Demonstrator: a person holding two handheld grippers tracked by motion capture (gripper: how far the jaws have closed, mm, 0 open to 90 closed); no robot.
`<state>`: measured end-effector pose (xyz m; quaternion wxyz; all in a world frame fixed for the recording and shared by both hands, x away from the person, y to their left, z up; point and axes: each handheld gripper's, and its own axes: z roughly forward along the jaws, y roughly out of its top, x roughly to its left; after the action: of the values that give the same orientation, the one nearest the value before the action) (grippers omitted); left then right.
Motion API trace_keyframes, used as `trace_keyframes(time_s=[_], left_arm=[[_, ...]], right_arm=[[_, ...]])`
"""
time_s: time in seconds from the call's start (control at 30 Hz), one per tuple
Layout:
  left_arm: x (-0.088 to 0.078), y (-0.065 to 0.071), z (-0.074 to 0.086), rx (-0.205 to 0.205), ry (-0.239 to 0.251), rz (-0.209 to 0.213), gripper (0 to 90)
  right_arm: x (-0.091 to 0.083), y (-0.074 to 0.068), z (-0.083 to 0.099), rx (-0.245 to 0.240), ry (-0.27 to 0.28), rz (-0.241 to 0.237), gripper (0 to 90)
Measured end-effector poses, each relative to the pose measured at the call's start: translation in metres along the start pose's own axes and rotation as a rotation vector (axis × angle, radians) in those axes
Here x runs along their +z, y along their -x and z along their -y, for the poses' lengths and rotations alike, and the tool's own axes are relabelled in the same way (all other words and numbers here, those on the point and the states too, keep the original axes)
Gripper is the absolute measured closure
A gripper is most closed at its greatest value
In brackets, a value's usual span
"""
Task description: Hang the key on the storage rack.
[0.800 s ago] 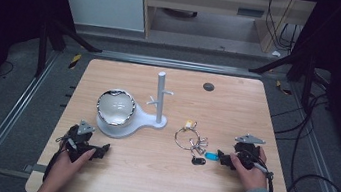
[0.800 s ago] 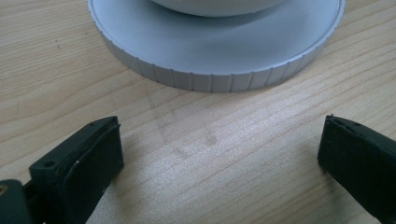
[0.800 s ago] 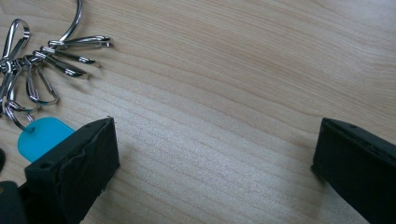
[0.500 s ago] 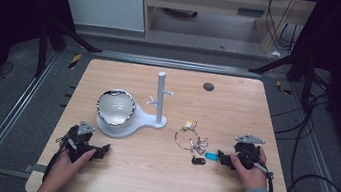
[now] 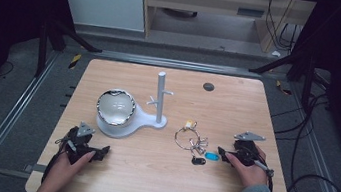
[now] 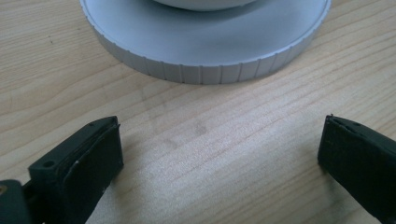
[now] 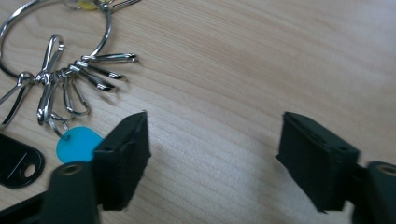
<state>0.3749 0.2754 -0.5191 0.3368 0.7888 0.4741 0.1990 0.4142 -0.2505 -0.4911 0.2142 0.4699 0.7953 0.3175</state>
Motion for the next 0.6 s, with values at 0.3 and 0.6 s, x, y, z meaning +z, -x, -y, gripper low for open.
trace_keyframes(time_s=[0.3, 0.6], left_arm=[[-0.002, 0.001, 0.002, 0.003, -0.001, 0.004, 0.0], [-0.002, 0.002, 0.002, 0.001, 0.0, 0.004, 0.0]], right_arm=[[0.0, -0.012, -0.038, -0.176, -0.067, -0.072, 52.1], [0.012, -0.029, -0.064, -0.389, -0.184, -0.174, 72.3]])
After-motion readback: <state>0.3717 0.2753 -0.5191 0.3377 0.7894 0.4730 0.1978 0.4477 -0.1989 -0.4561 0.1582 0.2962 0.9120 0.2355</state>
